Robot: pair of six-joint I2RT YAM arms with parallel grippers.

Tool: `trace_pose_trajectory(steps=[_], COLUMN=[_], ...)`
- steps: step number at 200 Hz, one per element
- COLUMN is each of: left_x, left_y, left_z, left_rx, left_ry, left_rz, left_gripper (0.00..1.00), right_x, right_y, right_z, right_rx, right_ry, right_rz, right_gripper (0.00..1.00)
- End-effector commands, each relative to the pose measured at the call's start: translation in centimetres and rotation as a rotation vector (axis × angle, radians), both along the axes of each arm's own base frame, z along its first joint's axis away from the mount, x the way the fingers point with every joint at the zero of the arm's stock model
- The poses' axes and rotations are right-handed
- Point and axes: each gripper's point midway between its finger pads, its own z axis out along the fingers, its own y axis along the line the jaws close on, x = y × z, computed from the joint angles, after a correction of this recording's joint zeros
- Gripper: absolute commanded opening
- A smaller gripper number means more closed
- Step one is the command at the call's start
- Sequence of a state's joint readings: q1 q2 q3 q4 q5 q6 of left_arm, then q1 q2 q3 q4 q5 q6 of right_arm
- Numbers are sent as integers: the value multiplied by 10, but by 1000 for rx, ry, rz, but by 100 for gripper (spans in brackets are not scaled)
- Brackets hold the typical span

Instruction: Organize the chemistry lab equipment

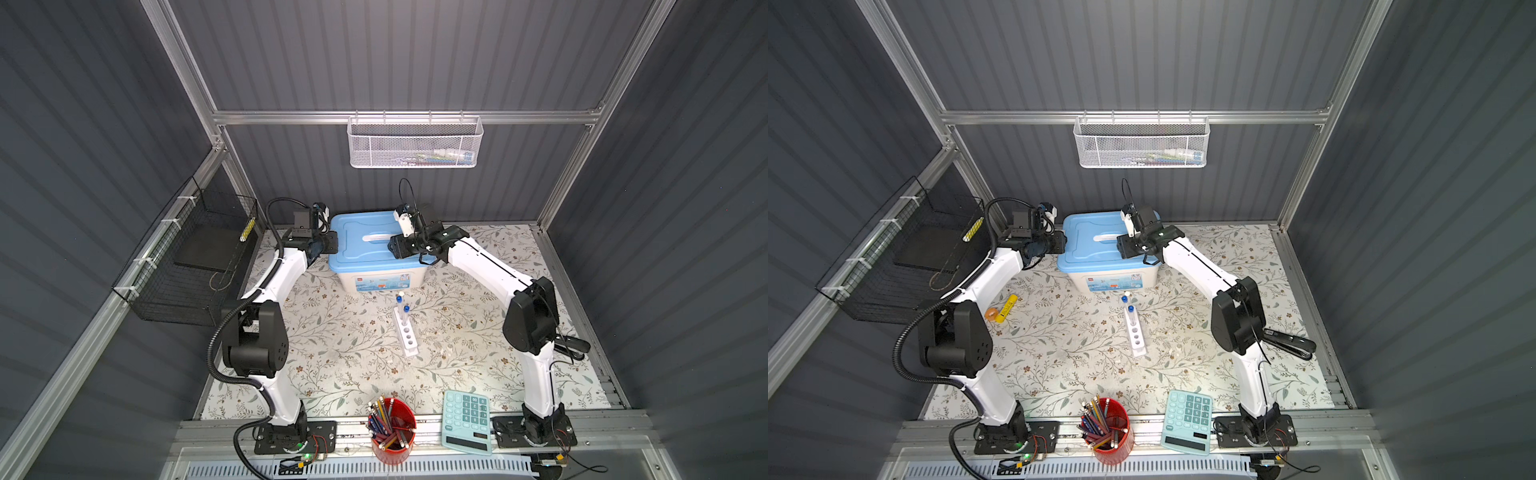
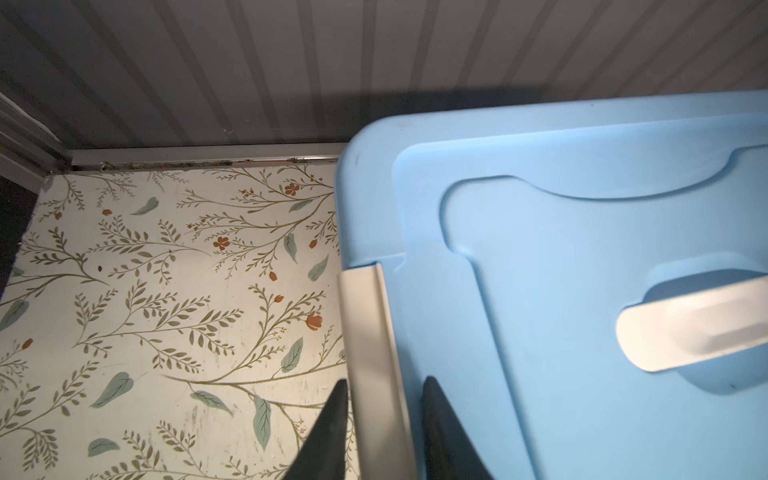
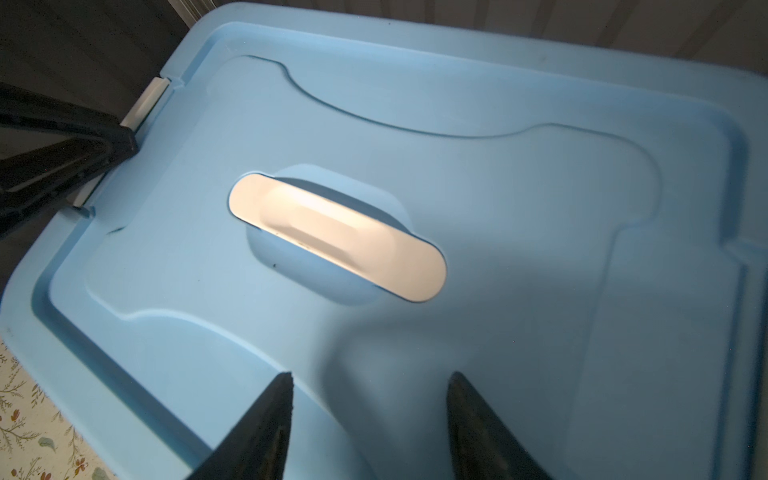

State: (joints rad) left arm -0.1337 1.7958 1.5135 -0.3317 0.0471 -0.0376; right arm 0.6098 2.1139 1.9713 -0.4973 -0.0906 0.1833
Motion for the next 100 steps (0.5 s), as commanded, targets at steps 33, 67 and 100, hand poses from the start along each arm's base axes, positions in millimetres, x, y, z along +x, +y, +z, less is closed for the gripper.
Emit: trace_pose_trajectory(steps=[33,67,100], left_x=[-9,-12,-26], left_y=[-3,-5,-3], left_z=[-28,7,48], left_rx=[78,34,-1], left_ry=[100,-9,-174], left_rz=[-6,-6,-3], left_gripper=[34,62,83], right_x=[-33,-31,-24], right_y=[-7,-7,-6], right_z=[-75,-70,-53], right_rx=[-111,-109,-113], right_ry=[225,210,164], right_rz=[10,14,25], right_gripper=[60,60,61])
